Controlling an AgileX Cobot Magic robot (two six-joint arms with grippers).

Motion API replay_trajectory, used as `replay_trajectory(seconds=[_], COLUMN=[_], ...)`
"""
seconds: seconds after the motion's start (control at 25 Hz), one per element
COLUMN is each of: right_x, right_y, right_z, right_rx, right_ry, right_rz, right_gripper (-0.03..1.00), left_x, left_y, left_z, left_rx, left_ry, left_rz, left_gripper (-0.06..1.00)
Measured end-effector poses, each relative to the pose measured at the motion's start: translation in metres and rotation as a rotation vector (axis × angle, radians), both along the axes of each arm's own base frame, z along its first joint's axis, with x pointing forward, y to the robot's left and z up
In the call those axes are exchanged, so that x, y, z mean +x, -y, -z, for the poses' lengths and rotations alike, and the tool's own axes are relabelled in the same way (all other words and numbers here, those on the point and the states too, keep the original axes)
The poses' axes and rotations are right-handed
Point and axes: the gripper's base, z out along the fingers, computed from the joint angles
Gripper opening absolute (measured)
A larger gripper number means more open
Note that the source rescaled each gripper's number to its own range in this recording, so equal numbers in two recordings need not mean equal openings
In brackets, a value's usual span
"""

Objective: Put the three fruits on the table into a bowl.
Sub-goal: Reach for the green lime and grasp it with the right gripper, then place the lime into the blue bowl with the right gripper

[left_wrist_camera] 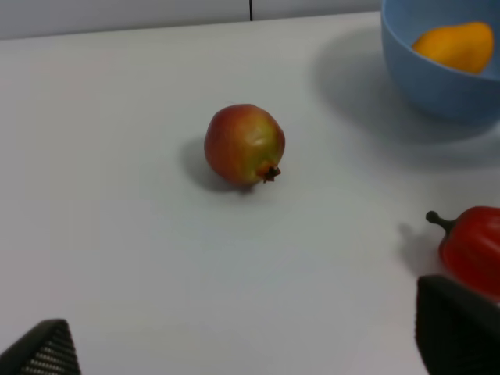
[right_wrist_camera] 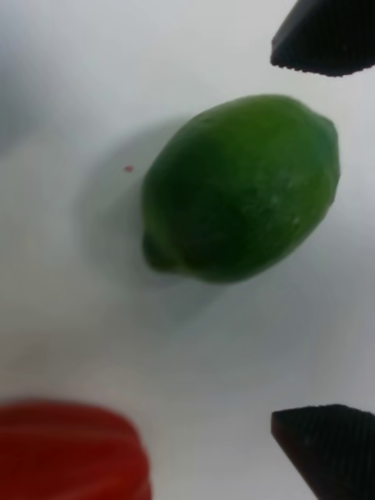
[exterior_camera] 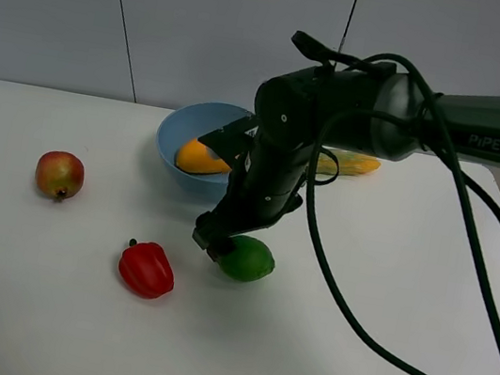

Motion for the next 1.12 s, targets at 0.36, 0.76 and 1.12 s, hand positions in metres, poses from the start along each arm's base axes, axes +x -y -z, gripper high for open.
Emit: replay_trajectory(seconds=[0.36,0.76,1.12], right_x=[0.003,0.013,0.015], right_y=[0.0,0.006,0.006], right_z=[0.04,0.061,0.063], right_rx=[-0.083,-0.14,-0.127], right_ry=[-0.044,-0.046,-0.04], right_rz=[-0.014,-0.02,-0.027], right_gripper=[0.57,0.4,0.0], left_x=[0.0,0.0,0.0], left_y=[0.0,0.0,0.0], left_z=[0.0,0.0,0.0], left_rx=[0.0,0.001,0.001], left_ry=[0.0,0.0,0.0], left_rz=[0.0,0.0,0.0], left_gripper=[0.44,0.44,0.44])
